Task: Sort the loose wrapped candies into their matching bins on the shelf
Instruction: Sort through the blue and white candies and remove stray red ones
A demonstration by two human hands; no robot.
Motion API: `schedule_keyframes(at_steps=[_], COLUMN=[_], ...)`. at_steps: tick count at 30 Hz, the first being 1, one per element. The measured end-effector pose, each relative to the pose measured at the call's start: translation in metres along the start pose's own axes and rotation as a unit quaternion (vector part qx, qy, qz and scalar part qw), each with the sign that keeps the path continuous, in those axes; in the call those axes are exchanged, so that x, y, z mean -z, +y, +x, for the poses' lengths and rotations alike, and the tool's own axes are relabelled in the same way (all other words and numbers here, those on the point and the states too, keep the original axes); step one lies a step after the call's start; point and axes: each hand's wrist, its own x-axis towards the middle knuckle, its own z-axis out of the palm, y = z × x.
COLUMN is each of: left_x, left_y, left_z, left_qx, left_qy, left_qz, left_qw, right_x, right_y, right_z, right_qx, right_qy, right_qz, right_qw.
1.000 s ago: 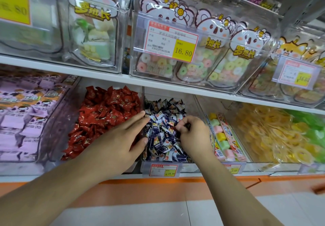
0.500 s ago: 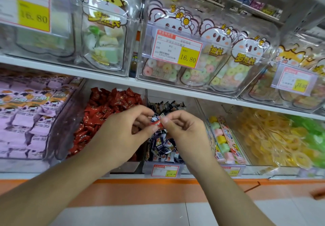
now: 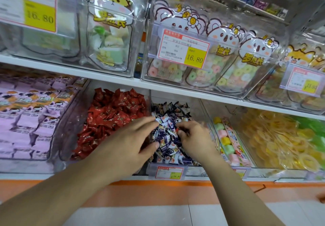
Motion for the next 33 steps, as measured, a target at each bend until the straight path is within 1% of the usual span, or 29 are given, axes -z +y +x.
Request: schedule_keyframes(at_steps=[3,9,12,18,21,26,30,33], left_x=[-0.012,-0.016,-0.015,-0.012,-0.011,-0.010,-0.011,-0.010], left_y=[-0.002,-0.006,-0.003,0.001,0.001,0.000,0.000,0.002], left_z=[0.001,0.001,0.000,-0.001,-0.001,0.000,0.003,0.004], left_qx=[-0.002,-0.013,-0.009,-0.007,-0.008,-0.006,-0.005,0.004], left_qy=[0.005,0.011,0.009,0.005,0.004,-0.004,0.003,0.018], left_qz=[0.001,0.001,-0.009,-0.006,-0.004,-0.008,-0.018,-0.029], left_qw=[1.000,1.000,1.000,1.000,1.000,1.000,1.000,0.999], right_x=[-0.008,-0.008,-0.007,-0.007,-0.009,-0.006,-0.001,0.008], right_y=[0.006,0.008,0.006,0.003,0.004,0.008,0.008,-0.002], right_z=[0.005,0.007,0.005,0.004,0.004,0.000,-0.003,-0.008], right_qx=[-0.007,-0.029,-0.031,-0.034,-0.047,-0.033,-0.011,-0.022], right_qy=[-0.013,0.019,0.035,0.024,0.033,0.081,0.111,0.125], right_qz=[-0.018,0.024,0.019,0.001,0.002,0.087,0.122,0.151], right_qw=[1.000,0.999,0.999,0.999,0.998,0.992,0.986,0.980])
